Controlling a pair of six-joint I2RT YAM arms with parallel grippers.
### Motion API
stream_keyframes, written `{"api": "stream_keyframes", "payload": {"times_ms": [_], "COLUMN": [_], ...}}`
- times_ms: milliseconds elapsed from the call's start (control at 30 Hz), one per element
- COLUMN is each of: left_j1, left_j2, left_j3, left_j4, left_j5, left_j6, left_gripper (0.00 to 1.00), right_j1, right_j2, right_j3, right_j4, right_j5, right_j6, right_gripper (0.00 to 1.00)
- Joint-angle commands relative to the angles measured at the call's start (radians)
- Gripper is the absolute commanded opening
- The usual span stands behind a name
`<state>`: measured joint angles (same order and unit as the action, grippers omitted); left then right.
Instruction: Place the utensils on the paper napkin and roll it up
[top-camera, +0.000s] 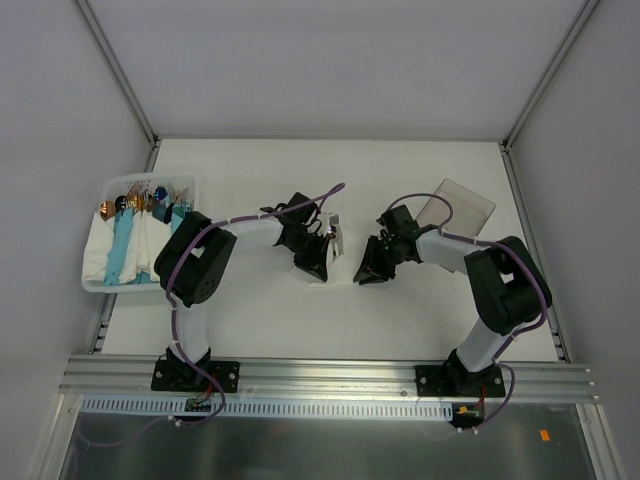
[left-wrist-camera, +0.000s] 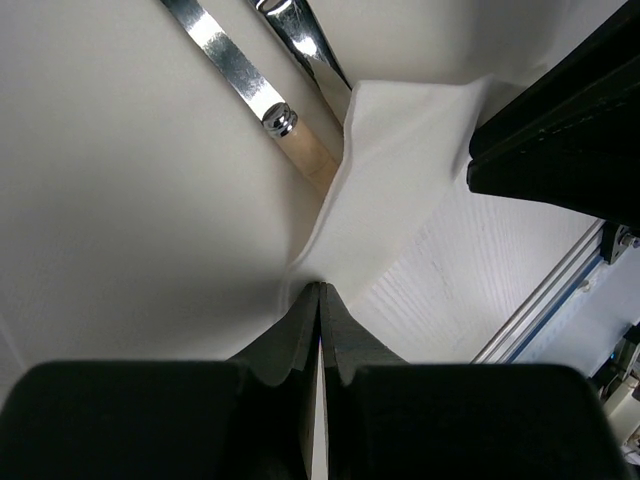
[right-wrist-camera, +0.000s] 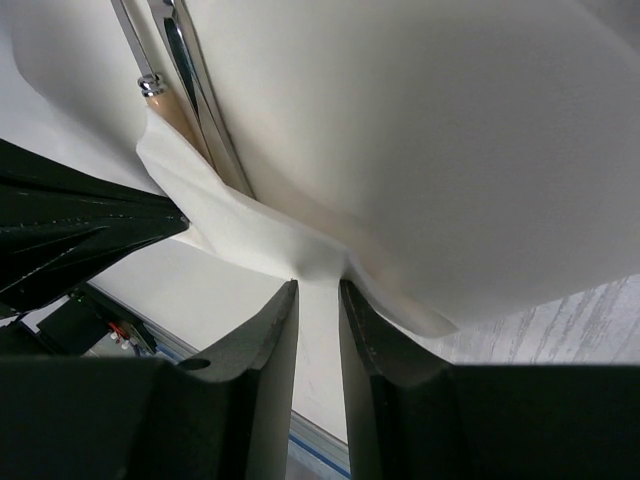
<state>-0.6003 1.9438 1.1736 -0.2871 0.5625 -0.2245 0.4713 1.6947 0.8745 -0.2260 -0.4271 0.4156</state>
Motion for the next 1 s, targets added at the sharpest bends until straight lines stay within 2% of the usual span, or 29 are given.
{"api": "stream_keyframes", "payload": {"times_ms": [0, 567, 700, 767, 967], "left_j1": [0.016, 0.05, 0.05, 0.05, 0.05], "left_j2": [0.043, 0.053, 0.058, 0.06, 0.061], "left_j3": [-0.003, -0.015, -0.014, -0.009, -0.008], "left_j4": [-0.063, -0.078, -0.08, -0.08, -0.081], "left_j5": [-0.108, -0.099, -0.096, -0.096, -0.098], "left_j6": [0.034, 0.047, 0.047, 0.047, 0.043], "left_gripper": [0.0, 0.0, 0.0, 0.0, 0.0], "right_j1": [0.003, -0.129, -0.108, -0.082, -0.007], "right_j2": [-0.01, -0.02, -0.078, -0.099, -0.081], "right_j3": [0.027, -0.035, -0.023, -0.002, 0.081], "right_j4": [-0.05, -0.093, -0.064, -0.055, -0.016], "right_j5": [0.039, 0.05, 0.005, -0.002, -0.032], "right_j6": [-0.035, -0.138, -0.088, -0.064, 0.003], "right_gripper": [0.26, 0.15, 0.1, 0.04, 0.01]}}
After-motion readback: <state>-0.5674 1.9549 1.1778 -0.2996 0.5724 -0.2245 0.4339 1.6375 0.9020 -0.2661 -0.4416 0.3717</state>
